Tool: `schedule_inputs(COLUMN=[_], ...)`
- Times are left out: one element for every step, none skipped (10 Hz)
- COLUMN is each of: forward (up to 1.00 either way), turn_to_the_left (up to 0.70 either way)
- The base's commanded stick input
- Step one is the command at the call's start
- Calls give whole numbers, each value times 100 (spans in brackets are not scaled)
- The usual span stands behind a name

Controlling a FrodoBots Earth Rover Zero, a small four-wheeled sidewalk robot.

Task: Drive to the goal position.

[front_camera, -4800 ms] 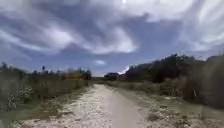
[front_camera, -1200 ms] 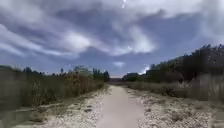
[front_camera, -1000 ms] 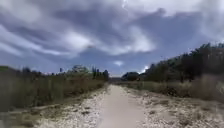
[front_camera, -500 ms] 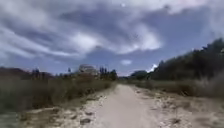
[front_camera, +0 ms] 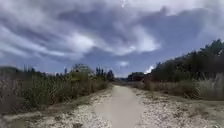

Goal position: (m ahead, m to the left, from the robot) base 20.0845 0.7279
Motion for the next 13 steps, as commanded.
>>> schedule_inputs(forward=[85, 85, 85, 85, 85, 85, 85, 85, 85, 85, 85, 85, 85], turn_to_the_left=[0, 0, 0, 0, 0, 0, 0, 0, 0, 0, 0, 0, 0])
